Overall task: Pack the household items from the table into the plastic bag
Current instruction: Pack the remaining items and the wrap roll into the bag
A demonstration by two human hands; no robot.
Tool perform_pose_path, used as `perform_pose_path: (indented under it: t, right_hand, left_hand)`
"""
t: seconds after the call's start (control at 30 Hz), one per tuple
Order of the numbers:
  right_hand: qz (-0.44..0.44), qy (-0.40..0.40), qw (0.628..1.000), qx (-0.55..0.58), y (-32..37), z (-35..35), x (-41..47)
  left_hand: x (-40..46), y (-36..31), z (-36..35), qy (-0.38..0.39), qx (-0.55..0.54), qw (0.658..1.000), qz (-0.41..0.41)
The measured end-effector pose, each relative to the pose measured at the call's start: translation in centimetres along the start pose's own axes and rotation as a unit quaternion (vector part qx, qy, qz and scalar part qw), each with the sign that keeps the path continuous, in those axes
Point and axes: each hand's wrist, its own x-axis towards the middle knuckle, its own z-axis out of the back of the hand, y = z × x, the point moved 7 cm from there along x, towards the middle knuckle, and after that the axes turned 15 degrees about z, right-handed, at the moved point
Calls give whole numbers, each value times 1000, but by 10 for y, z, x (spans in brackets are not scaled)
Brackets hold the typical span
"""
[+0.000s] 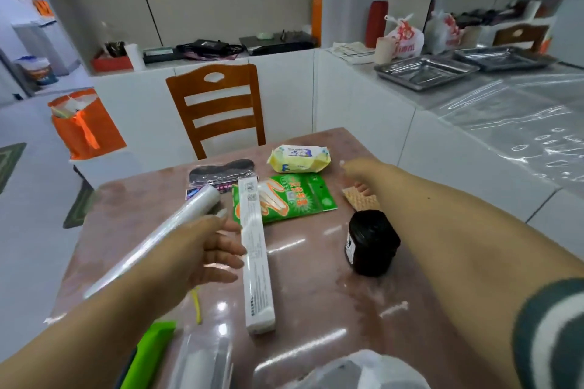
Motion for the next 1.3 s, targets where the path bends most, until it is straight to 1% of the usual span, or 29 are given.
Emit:
perform_pose_path:
  t: [0.1, 0.2, 0.3, 0.33, 0.47, 0.5, 0.53, 0.57, 0.6, 0.63, 0.67, 0.7, 0.73, 0.77, 0.8, 0.87, 0.9, 0.93, 0.97, 1.03, 1.1, 1.17, 1.23, 1.3]
  right_hand:
    - [1, 43, 991, -126, -12, 4, 19]
    - [-23, 82, 959, -270, -34, 5, 35]
    - [-78, 152, 938, -302, -62, -9, 45]
    - [-79, 160, 933, -312, -67, -12, 48]
    - [-42, 138, 923, -358, -55, -15, 57]
    - [-20, 126, 927, -353, -45, -13, 60]
    - [2, 105, 940, -326, -33, -12, 63]
    - [25, 83, 958, -274, -19, -12, 67]
    - [40, 67, 979, -189, -5, -16, 70]
    - [47, 60, 994, -77, 10, -24, 69]
    - [51, 75, 995, 42, 28, -37, 63]
    - [57, 114, 982, 136, 48, -53, 51]
    - [66, 166, 965, 194, 68, -71, 35]
    - [76, 216, 948, 220, 85, -91, 17]
    - [83, 254, 937, 226, 98, -110, -1]
    - [90, 300, 925, 216, 111, -145, -22]
    - [96, 308, 923, 211, 115, -157, -24]
    - [103, 298, 926, 206, 116, -163, -21]
    - [111, 271, 934, 205, 118, -161, -11]
    - [113, 173, 955, 214, 120, -145, 16]
    - [86, 93, 965, 232, 119, -130, 46]
    - [73, 63, 969, 227, 120, -130, 73]
    - [83, 39, 981, 170, 118, -134, 96]
    - [98, 46, 985, 131, 117, -141, 109]
  left_hand:
    - [18, 6, -11, 25, -21, 999, 18]
    - [31, 12, -21, 38, -39, 998, 20]
    - [39, 16, -25, 29, -61, 997, 22]
    - [42, 17, -25, 25, -66, 997, 22]
    - [50, 20, -22, 4, -85, 996, 25]
    - [53, 21, -21, -6, -89, 995, 31]
    - [56, 22, -18, -17, -97, 994, 39]
    - [59, 23, -15, -26, -107, 993, 45]
    - [61, 23, -10, -35, -119, 991, 49]
    - [63, 23, -6, -40, -132, 989, 48]
    - [64, 23, -3, -43, -146, 987, 43]
    - [65, 22, 0, -42, -161, 985, 39]
    - [64, 21, 1, -36, -176, 983, 35]
    - [63, 20, 1, -24, -189, 981, 30]
    - [62, 19, 0, -8, -204, 979, 23]
    - [62, 16, 4, 5, -240, 971, 3]
    - [62, 17, 9, -4, -256, 967, -3]
    - [63, 19, 16, -20, -270, 963, -2]
    - [64, 21, 24, -39, -280, 959, 3]
    - [65, 25, 38, -65, -293, 954, 9]
    - [69, 30, 49, -74, -298, 952, 13]
    - [73, 33, 54, -76, -309, 948, 13]
    - [76, 35, 56, -70, -325, 943, 7]
    - [77, 35, 57, -65, -340, 938, -1]
